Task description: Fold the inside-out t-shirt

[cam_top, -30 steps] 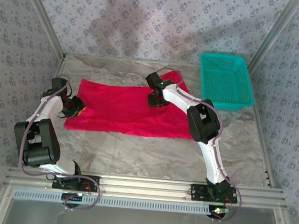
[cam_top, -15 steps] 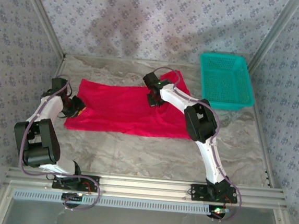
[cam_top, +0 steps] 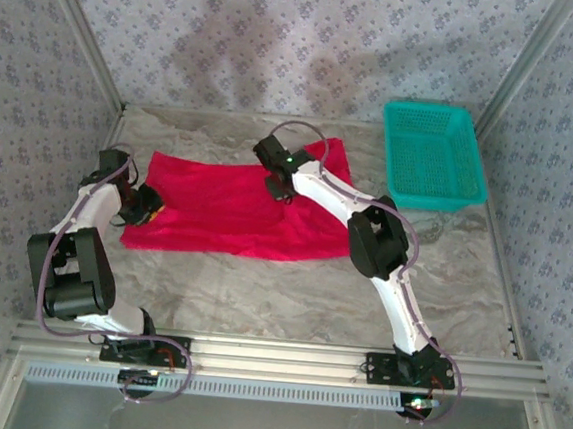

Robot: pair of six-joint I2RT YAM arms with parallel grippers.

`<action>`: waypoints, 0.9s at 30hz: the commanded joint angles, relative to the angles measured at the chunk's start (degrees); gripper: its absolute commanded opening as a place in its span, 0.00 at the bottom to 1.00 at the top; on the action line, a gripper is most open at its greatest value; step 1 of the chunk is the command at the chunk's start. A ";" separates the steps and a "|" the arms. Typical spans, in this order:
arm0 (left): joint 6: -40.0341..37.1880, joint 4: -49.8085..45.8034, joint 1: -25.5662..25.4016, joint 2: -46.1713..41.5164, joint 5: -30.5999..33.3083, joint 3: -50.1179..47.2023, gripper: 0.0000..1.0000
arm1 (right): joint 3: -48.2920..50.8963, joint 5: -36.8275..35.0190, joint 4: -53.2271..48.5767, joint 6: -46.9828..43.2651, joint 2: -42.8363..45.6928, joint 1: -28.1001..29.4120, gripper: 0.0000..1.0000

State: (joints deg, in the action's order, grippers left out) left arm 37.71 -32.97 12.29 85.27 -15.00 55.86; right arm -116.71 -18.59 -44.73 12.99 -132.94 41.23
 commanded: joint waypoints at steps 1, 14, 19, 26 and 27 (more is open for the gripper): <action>-1.32 -1.06 -0.34 0.12 0.08 -0.18 0.21 | -3.23 2.84 -4.31 -0.26 -2.96 -0.63 0.51; 2.89 1.21 -3.25 10.12 -3.75 12.35 0.22 | 26.87 19.21 9.97 9.11 20.55 -10.43 0.74; 3.59 0.38 -4.38 19.97 -5.07 22.15 0.22 | 36.43 29.47 19.05 15.20 20.14 -16.18 0.73; 2.71 -0.59 -1.52 28.62 -2.60 24.82 0.20 | 42.55 28.32 18.71 19.54 18.20 -18.03 0.71; 2.92 -0.36 -0.49 28.72 -2.23 23.44 0.20 | 43.55 26.26 17.25 20.34 18.60 -18.12 0.70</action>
State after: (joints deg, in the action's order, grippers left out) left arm 40.16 -31.64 9.39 112.73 -18.46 80.09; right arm -76.05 8.08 -25.21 29.45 -112.97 23.11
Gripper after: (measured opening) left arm 0.202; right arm 0.702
